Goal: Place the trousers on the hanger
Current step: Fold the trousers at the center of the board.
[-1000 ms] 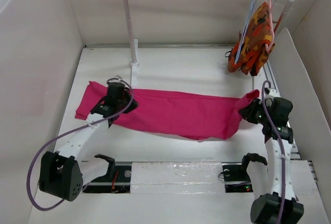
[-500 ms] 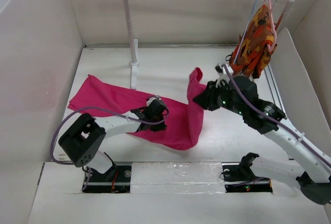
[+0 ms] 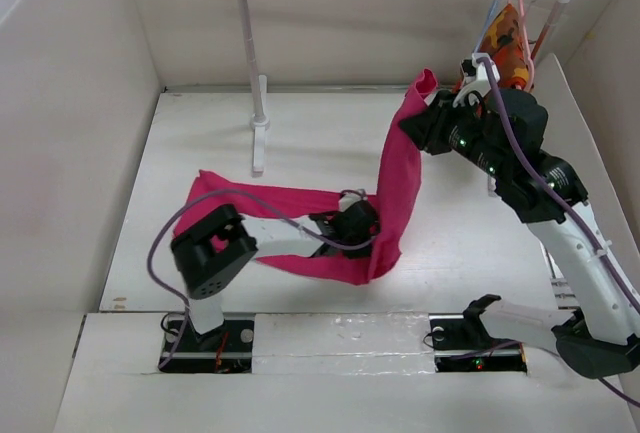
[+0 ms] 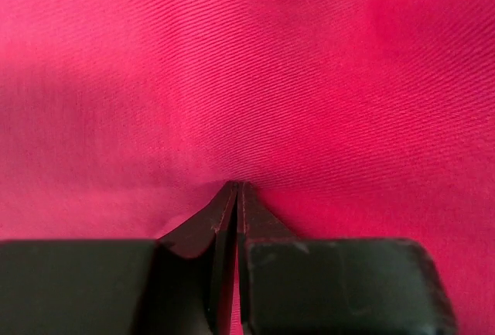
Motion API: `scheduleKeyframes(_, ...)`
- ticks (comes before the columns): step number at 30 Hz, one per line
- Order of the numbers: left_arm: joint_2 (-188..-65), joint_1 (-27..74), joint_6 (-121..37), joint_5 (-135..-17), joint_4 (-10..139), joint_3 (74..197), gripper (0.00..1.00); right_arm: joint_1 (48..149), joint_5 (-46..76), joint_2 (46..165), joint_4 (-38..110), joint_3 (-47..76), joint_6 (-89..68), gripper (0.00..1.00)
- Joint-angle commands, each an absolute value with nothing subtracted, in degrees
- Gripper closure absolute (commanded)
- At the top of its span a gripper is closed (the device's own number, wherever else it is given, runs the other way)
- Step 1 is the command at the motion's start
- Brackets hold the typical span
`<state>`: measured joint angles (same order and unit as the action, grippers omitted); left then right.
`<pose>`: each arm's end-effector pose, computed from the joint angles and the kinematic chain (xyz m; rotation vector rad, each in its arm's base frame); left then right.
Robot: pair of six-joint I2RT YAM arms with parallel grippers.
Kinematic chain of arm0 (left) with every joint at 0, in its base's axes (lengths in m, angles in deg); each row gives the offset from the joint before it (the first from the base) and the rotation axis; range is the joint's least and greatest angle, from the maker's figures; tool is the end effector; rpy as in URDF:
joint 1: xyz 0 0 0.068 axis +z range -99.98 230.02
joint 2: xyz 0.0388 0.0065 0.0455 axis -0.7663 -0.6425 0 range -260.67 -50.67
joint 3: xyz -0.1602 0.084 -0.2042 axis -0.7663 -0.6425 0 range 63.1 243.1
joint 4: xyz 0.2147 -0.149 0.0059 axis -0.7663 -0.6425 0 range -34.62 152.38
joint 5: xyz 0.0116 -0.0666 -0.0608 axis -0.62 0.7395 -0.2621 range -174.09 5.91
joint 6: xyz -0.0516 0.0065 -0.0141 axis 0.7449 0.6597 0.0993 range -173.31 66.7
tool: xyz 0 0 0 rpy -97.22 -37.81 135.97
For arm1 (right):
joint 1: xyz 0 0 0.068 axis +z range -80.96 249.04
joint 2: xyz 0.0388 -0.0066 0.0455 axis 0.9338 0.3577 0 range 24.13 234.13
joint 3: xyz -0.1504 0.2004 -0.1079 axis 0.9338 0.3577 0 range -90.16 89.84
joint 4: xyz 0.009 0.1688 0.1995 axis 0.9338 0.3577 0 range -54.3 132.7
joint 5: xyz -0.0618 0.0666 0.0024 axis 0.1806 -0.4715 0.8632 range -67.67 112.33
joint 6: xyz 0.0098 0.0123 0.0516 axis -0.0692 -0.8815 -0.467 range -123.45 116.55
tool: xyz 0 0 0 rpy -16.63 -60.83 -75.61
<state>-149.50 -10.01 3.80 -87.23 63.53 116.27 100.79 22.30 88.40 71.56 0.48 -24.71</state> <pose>0.1778 -0.3046 0.1644 0.0359 2.5454 -0.8743 0.1782 0.1103 0.4891 -0.1658 1.8000 0.6682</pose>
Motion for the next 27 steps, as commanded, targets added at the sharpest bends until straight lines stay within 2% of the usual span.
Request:
scheduleKeyframes(1, -156.39, -13.87, 4.71, -84.44, 60.30, 128.78, 1.00, 99.98, 19.35, 88.46, 63.83, -4.99, -22.62, 1.00)
scheduleKeyframes(4, -154.05, -13.87, 4.00, -87.68, 55.97, 130.61, 1.00, 99.98, 18.81, 90.13, 63.74, -5.08, -21.65, 1.00)
scheduleKeyframes(7, -141.15, -6.60, 3.48, -89.28, 57.02, 121.16, 1.00, 101.55, 18.81, 92.06, 62.86, -4.73, -20.60, 1.00)
scheduleKeyframes(8, -137.20, -1.10, 2.60, -89.71, 56.67, 118.67, 0.95, 101.56, 18.64, 92.59, 62.33, -4.47, -20.59, 1.00)
scheduleKeyframes(10, -120.63, 8.65, 0.06, -91.29, 51.86, 113.58, 0.86, 103.48, 18.37, 94.87, 60.67, -4.20, -20.07, 1.00)
scheduleKeyframes(11, -120.55, 12.02, -0.91, -91.74, 51.83, 112.42, 0.83, 104.37, 18.37, 95.93, 60.66, -4.20, -20.07, 1.00)
scheduleKeyframes(12, -112.54, 15.62, -2.05, -92.17, 49.14, 111.54, 0.83, 105.42, 18.29, 97.16, 60.05, -4.46, -19.89, 1.00)
scheduleKeyframes(14, -105.90, 23.44, -4.34, -90.43, 47.10, 110.13, 0.78, 109.18, 18.55, 101.71, 59.61, -6.74, -18.93, 1.00)
scheduleKeyframes(15, -101.26, 31.92, -6.87, -88.86, 44.65, 110.04, 0.78, 110.69, 18.64, 103.65, 58.91, -7.79, -18.66, 1.00)
scheduleKeyframes(18, -97.79, 42.53, -9.88, -84.80, 37.81, 111.52, 0.78, 116.84, 18.90, 112.59, 59.25, -14.81, -17.00, 1.00)
scheduleKeyframes(19, -97.70, 43.07, -9.80, -89.15, 36.21, 113.44, 0.79, 118.42, 18.90, 115.16, 59.34, -16.84, -16.55, 1.00)
scheduleKeyframes(21, -97.00, 43.08, -9.80, -90.68, 35.84, 114.69, 0.79, 123.33, 18.20, 123.04, 58.64, -21.85, -16.38, 1.00)
scheduleKeyframes(24, -97.95, 43.08, -11.55, -100.92, 33.13, 122.40, 0.78, 128.87, 14.70, 134.73, 57.67, -28.26, -16.64, 1.00)
scheduleKeyframes(25, -98.66, 43.08, -13.99, -103.23, 32.24, 128.60, 0.78, 130.11, 14.59, 137.92, 58.02, -30.28, -16.90, 1.00)
scheduleKeyframes(26, -99.62, 43.08, -15.15, -104.99, 31.19, 131.71, 0.76, 131.26, 14.25, 140.74, 58.20, -32.13, -17.08, 0.91)
scheduleKeyframes(27, -101.28, 43.08, -15.94, -106.66, 29.44, 134.88, 0.76, 132.14, 11.46, 143.37, 57.24, -34.50, -17.25, 0.75)
